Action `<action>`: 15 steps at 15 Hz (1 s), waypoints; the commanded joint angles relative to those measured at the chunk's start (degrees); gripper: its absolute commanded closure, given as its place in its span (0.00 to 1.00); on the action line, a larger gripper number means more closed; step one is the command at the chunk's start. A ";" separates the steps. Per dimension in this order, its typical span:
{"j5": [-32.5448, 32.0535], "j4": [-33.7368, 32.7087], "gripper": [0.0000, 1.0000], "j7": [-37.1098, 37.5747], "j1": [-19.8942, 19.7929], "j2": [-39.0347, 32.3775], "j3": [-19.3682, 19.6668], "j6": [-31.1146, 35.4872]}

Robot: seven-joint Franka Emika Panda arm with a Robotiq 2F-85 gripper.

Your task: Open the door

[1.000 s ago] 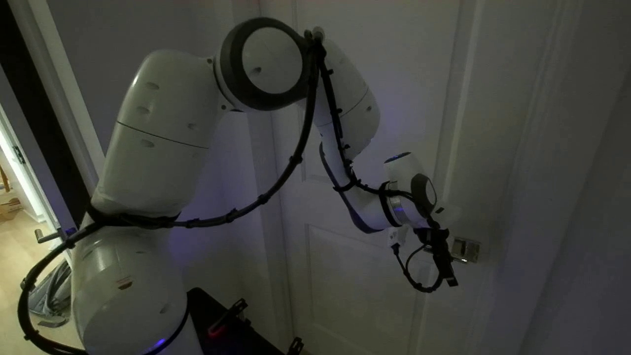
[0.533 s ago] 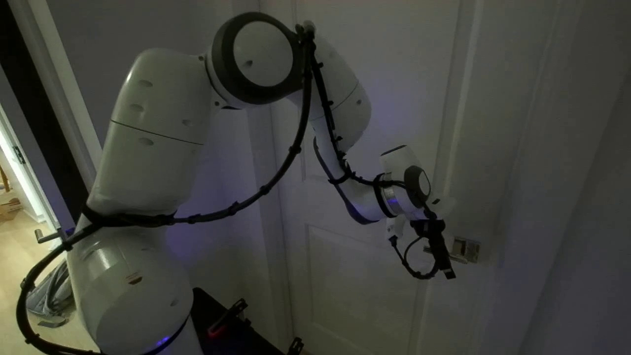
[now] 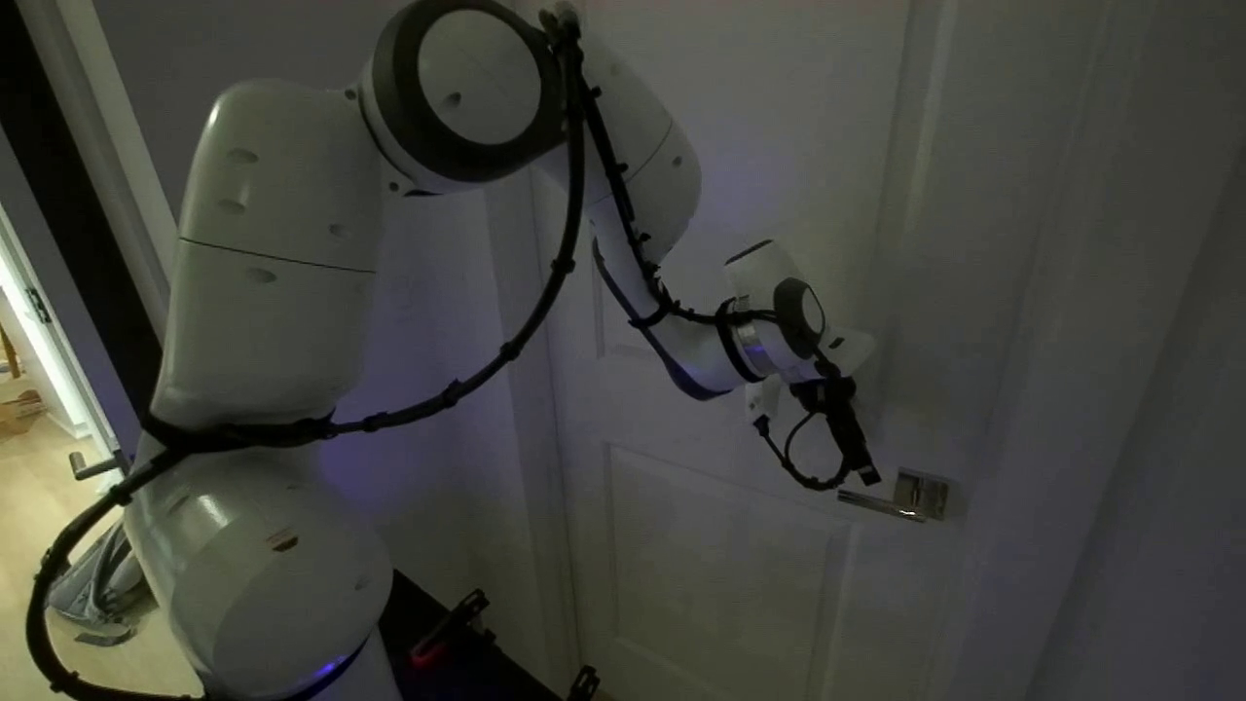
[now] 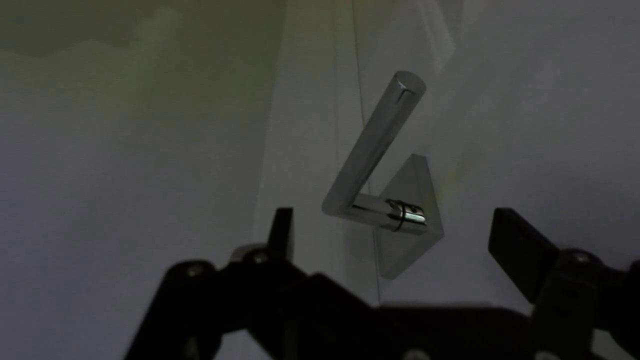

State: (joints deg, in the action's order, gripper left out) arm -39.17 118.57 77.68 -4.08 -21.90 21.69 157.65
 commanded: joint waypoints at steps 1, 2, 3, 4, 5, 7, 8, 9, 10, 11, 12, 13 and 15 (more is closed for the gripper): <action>0.55 0.35 0.00 -2.52 -0.64 -0.52 0.78 2.84; 0.78 0.53 0.00 -3.04 -1.04 -0.95 0.87 3.75; 0.81 1.17 0.00 -3.49 -1.30 -1.29 1.09 5.26; 0.71 1.50 0.00 -3.54 -1.37 -1.98 1.53 6.76; 0.84 2.23 0.00 -3.59 -1.50 -2.67 1.99 8.81; 2.08 3.97 0.00 -4.35 -1.82 -4.67 3.09 13.57; 3.04 4.79 0.00 -4.98 -1.74 -5.88 3.73 15.72; 0.83 5.15 0.00 -3.11 -3.79 -6.60 1.97 16.51; 1.00 5.50 0.00 -3.17 -4.06 -7.62 1.90 17.48; 1.01 5.31 0.00 -3.22 -4.62 -8.58 1.59 18.94; 0.96 5.06 0.00 -3.27 -4.92 -9.19 1.38 19.82; 0.96 4.90 0.00 -3.18 -5.10 -9.62 1.16 20.32; 0.75 4.61 0.03 -2.77 -4.81 -10.29 1.27 20.92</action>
State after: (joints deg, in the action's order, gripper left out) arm -38.30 122.76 75.41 -8.19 -31.32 23.43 177.74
